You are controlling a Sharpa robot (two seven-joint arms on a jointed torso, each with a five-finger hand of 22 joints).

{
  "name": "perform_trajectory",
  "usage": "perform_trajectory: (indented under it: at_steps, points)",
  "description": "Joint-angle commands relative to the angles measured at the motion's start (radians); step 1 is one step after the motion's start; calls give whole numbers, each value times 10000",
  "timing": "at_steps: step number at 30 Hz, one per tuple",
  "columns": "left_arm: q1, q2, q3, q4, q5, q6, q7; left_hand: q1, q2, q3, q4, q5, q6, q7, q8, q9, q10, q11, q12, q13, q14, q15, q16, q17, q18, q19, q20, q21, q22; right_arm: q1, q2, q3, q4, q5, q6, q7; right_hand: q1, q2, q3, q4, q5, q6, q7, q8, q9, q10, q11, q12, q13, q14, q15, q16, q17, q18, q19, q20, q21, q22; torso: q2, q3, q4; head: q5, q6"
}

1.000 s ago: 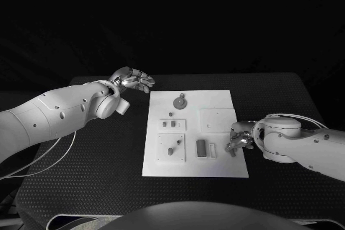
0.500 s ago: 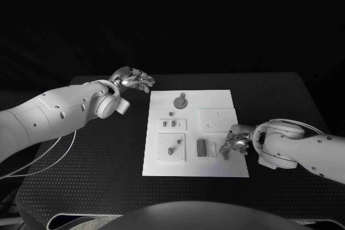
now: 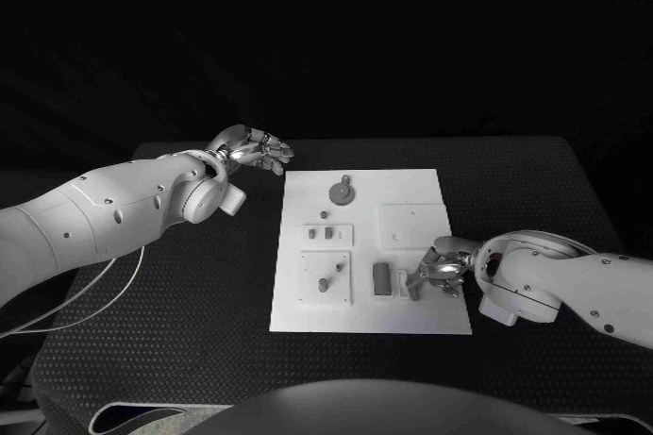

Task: Assemble the parts on the task board

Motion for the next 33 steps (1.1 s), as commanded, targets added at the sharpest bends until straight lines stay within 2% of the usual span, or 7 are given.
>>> perform_trajectory:
  at_steps: [1,8,21,33]
  points:
    - [13,18,9,25,55,143,68,-67,-23,-10,46,39,-43,82,13,-9,11,-26,35,13,93,10,-45,20,57,-33,17,35,-11,-11,-2,4,8,331,-258,118,-174,-56,-65,16,14,39,15,67,19,56,-6,29,-16,74,11,31,0,73,68,12,20,175,0,6,0,9,-5]
    - [13,12,9,23,55,147,69,-64,-26,-9,45,41,-41,81,15,-8,12,-27,35,14,93,10,-51,26,57,-34,16,35,-11,-7,12,39,61,317,-390,149,-233,-99,-66,33,15,53,12,64,1,59,-9,27,-20,74,7,24,-9,73,83,7,10,169,3,5,-3,20,-14]
    - [13,2,9,29,55,164,66,-62,-28,-8,45,42,-37,80,18,-7,13,-27,36,15,96,10,-61,37,57,-35,17,35,-11,41,10,195,147,223,-358,164,-283,-153,-58,39,16,62,8,60,-19,61,-13,26,-25,83,2,21,-3,73,101,0,0,164,2,-3,-6,22,-36]
    - [25,-28,9,53,55,191,50,-66,-32,-10,48,42,-35,79,20,-6,14,-27,36,15,98,11,-71,47,55,-36,18,36,-11,73,264,184,-138,166,283,-122,-380,-217,-53,76,16,69,10,51,-46,59,-12,21,-30,81,2,10,-13,73,113,-1,-22,158,5,-15,-8,27,-68]
